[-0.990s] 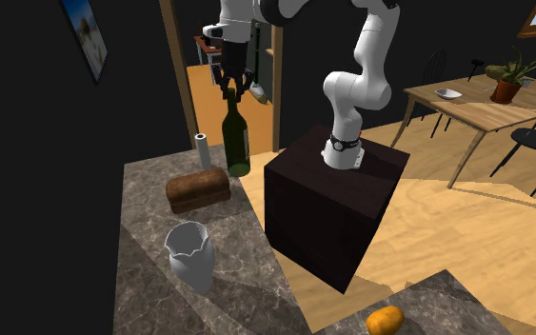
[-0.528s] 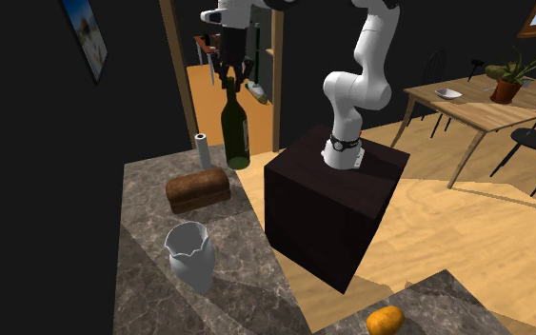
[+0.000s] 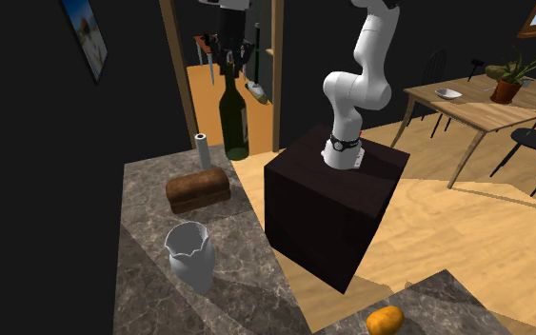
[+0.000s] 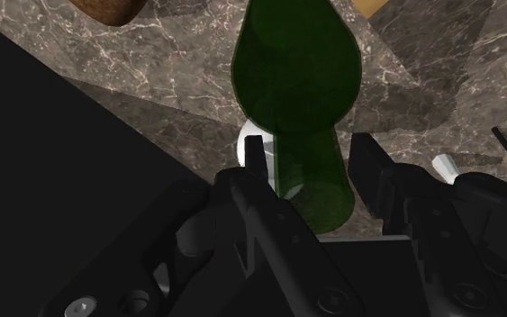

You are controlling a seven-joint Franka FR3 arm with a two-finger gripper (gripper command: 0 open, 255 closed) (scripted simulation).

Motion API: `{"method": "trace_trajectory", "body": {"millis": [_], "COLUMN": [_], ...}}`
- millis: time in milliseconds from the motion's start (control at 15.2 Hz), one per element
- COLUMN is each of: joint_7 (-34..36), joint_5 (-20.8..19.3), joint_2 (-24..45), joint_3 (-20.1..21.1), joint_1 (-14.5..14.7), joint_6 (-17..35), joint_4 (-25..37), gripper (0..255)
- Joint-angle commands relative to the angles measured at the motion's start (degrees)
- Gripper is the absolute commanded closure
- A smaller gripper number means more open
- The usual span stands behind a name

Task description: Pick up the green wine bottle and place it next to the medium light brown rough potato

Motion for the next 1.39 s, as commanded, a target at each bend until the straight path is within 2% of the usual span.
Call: {"method": "trace_trajectory", "body": {"millis": [0, 660, 1320], "joint_7": [1.39, 15.73, 29.11], "joint_5": [0.08, 1.93, 4.50], "joint_2": [-0.43, -2.14, 2.30], "joint_3": [1.20, 12.60, 22.73], "joint_1": [0.29, 3.85, 8.28], "joint_6": [-0.68, 0.14, 0.99], "joint_4": [0.18, -3.31, -0.44], "gripper": [255, 255, 255]}}
